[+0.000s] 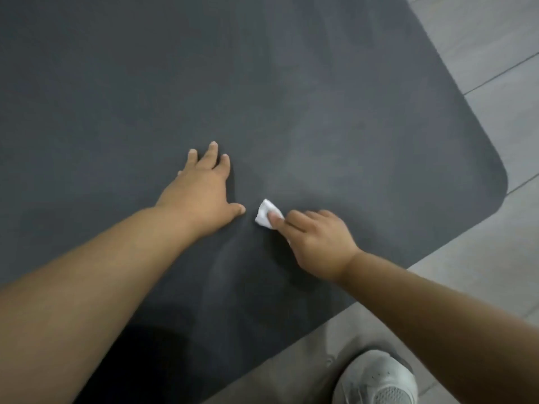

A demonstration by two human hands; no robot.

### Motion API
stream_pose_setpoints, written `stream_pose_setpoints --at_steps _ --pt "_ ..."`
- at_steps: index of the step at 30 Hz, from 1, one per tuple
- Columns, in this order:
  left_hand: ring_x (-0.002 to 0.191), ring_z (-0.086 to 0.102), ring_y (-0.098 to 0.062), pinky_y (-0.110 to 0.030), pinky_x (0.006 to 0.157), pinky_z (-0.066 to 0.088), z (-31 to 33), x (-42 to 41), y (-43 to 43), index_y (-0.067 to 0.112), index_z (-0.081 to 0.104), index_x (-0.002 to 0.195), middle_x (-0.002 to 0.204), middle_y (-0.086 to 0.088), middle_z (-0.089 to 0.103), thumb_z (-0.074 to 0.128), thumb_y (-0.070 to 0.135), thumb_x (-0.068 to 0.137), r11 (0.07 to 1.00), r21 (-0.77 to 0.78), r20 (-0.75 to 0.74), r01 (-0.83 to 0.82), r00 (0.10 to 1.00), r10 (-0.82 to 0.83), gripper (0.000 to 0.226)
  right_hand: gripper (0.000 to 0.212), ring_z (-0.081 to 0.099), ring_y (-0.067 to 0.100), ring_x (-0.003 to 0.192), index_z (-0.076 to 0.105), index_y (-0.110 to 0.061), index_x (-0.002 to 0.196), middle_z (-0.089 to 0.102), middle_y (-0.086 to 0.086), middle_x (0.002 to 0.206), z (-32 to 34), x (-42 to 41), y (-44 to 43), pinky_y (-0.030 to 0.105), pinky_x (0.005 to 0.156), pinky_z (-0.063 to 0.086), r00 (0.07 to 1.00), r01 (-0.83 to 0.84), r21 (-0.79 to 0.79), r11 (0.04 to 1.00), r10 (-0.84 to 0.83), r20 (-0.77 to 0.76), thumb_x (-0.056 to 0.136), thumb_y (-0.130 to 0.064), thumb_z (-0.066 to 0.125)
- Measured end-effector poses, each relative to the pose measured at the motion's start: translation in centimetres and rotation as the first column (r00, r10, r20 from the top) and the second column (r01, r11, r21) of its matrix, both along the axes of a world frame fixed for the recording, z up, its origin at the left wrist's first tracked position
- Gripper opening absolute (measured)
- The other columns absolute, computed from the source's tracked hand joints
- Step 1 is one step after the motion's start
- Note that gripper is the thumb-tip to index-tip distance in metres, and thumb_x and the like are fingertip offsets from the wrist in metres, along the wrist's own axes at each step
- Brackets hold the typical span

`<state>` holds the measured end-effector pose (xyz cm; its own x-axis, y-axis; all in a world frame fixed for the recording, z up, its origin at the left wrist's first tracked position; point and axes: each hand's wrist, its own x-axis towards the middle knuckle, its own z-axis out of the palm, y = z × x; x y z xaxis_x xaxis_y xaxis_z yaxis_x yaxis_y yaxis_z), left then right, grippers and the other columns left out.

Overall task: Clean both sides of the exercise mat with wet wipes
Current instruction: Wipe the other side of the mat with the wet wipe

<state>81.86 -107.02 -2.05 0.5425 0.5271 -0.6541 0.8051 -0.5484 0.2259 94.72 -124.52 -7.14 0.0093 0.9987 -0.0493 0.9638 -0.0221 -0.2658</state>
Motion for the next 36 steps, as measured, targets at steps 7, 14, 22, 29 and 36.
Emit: stream_pose_setpoints --at_steps 7,14,22,29,36 --pt "0.139 -0.026 -0.036 -0.048 0.116 -0.005 -2.1 1.5 -5.1 0.024 -0.010 0.150 0.152 -0.002 -0.032 0.059 0.064 0.077 0.994 0.109 -0.024 -0.015 1.000 0.018 0.109 0.052 0.053 0.039 0.085 0.030 -0.018 0.144 0.050 0.015 0.108 1.3 13.4 -4.4 0.040 0.065 0.041 0.632 0.771 -0.111 0.627 -0.735 0.245 0.093 -0.014 0.039" --pt "0.139 -0.024 -0.037 -0.049 0.117 -0.003 -2.1 2.1 -5.2 0.020 -0.004 0.151 0.153 -0.004 -0.029 0.065 0.056 0.077 0.994 0.107 -0.027 -0.033 0.999 0.036 0.107 0.051 0.051 0.033 0.044 0.059 0.012 0.115 0.063 0.018 0.086 -0.2 1.8 -6.4 0.026 0.040 0.032 0.970 0.244 -0.004 0.970 -0.244 -0.026 0.066 -0.002 0.061" --pt "0.143 -0.020 -0.026 -0.041 0.117 -0.002 -1.8 4.7 -7.6 0.019 0.004 0.151 0.155 -0.005 -0.023 0.053 0.052 0.088 0.992 0.089 0.067 0.093 0.993 -0.099 0.087 0.051 0.057 0.038 0.069 0.046 -0.008 0.135 0.055 0.017 0.100 1.0 11.7 -8.3 0.037 0.051 0.040 0.800 0.581 -0.106 0.807 -0.543 0.255 0.085 -0.006 0.045" --pt "0.143 -0.020 -0.029 -0.043 0.117 -0.003 -2.6 4.6 -8.3 0.020 0.002 0.151 0.155 -0.007 -0.022 0.046 0.052 0.091 0.981 0.167 0.053 0.102 0.992 -0.112 0.081 0.054 0.061 0.041 0.078 0.041 0.001 0.138 0.056 0.018 0.122 0.8 4.6 -10.0 0.043 0.064 0.052 0.850 0.501 -0.200 0.842 -0.523 -0.070 0.085 -0.009 0.044" --pt "0.143 -0.017 -0.029 -0.042 0.117 -0.002 -2.7 4.4 -8.4 0.021 0.004 0.151 0.156 -0.006 -0.019 0.047 0.052 0.090 0.975 0.201 0.073 0.095 0.991 -0.111 0.081 0.036 0.048 0.029 0.039 0.061 0.001 0.113 0.058 0.013 0.067 -0.6 4.9 -12.4 0.028 0.039 0.037 0.992 0.096 -0.014 0.995 -0.097 -0.085 0.089 -0.010 0.037"
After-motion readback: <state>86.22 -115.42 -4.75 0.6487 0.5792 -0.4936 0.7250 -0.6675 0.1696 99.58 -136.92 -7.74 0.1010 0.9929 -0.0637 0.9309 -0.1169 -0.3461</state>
